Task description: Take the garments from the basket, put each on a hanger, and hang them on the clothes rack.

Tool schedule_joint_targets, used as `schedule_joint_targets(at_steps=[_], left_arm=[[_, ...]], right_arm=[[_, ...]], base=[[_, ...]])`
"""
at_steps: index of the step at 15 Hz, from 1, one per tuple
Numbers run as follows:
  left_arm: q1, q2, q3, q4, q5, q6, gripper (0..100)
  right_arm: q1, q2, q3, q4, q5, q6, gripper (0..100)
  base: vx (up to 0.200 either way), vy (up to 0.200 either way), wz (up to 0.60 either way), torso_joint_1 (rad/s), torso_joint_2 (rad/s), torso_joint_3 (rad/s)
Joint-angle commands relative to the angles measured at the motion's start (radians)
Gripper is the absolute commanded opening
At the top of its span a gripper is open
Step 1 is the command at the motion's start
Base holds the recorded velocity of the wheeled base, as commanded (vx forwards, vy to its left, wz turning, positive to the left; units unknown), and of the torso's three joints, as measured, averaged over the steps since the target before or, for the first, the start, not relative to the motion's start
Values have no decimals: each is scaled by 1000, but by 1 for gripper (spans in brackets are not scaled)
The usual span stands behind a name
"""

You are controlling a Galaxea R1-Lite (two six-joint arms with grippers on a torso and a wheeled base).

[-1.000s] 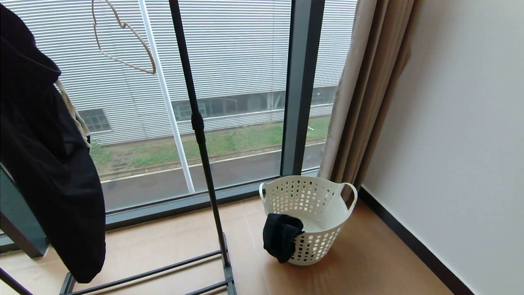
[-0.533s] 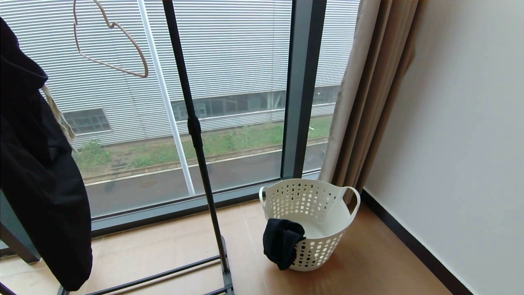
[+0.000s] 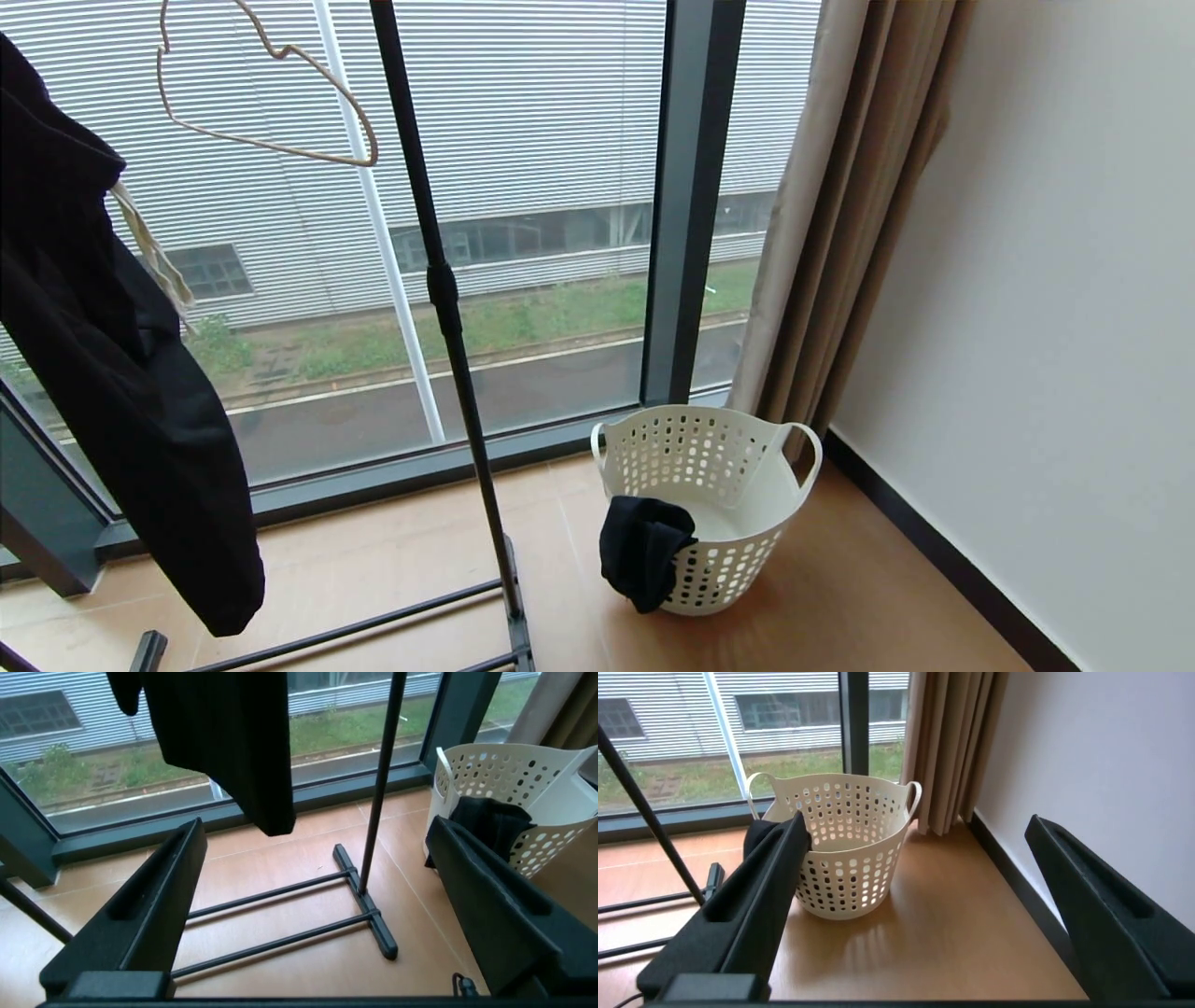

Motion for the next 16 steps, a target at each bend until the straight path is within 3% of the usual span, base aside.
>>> schedule_joint_targets(at_steps=[1,16], left_arm=[[1,2,0,0,0,0,100],[1,2,0,0,3,-3,100]], right_arm=[[0,1,-1,0,1,0,100],[0,0,0,0,1,0,100]], base=[[0,0,0,2,-2,-134],[0,0,0,2,2,-194]])
